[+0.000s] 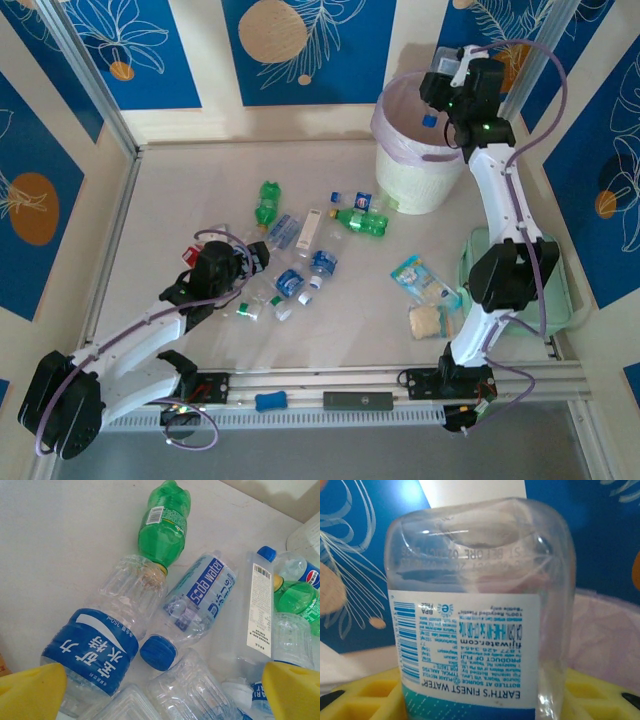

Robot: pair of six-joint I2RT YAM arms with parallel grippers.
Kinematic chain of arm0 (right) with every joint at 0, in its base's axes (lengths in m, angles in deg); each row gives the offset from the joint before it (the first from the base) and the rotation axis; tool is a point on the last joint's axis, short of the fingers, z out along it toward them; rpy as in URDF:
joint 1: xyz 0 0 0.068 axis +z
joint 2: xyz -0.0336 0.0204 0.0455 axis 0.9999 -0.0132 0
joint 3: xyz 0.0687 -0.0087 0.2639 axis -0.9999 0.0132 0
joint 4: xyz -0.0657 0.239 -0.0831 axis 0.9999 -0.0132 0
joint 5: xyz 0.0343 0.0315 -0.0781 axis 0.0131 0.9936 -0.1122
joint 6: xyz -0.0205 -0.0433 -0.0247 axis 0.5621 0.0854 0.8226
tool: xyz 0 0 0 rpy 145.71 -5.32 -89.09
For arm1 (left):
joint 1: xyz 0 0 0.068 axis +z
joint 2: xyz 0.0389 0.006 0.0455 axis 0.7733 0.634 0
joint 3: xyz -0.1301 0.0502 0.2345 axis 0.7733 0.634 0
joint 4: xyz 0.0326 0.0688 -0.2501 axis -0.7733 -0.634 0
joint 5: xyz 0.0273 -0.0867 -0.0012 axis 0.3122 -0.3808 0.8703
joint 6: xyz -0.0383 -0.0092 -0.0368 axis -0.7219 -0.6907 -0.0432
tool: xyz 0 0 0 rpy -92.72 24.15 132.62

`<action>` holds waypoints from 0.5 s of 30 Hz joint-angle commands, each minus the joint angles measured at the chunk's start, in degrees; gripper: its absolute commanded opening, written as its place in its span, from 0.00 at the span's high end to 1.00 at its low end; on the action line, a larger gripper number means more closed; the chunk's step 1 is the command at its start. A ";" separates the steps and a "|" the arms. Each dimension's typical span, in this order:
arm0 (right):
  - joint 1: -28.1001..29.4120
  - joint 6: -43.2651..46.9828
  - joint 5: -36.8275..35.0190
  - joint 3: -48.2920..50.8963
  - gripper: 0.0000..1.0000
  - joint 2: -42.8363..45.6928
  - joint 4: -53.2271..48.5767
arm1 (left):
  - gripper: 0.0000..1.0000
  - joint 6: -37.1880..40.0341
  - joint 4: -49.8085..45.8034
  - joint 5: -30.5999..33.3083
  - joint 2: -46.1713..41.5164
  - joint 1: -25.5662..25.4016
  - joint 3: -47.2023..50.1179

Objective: Put the plastic bottles in the bin

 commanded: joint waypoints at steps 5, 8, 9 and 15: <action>0.35 4.17 3.56 -9.22 0.47 -8.82 -16.89 | 0.00 -0.25 -0.13 -0.20 -0.67 0.73 0.24; 0.34 4.93 4.52 -13.93 0.47 -13.08 -22.59 | 0.00 -0.30 -0.39 -0.13 -0.97 0.83 0.24; 0.30 5.15 4.80 -15.79 0.47 -14.56 -24.42 | 0.00 -0.36 -0.61 -0.09 -1.09 0.82 0.27; 0.35 5.55 4.66 -27.38 0.47 -23.12 -35.19 | 0.00 -0.29 -1.43 0.40 -2.28 0.81 0.28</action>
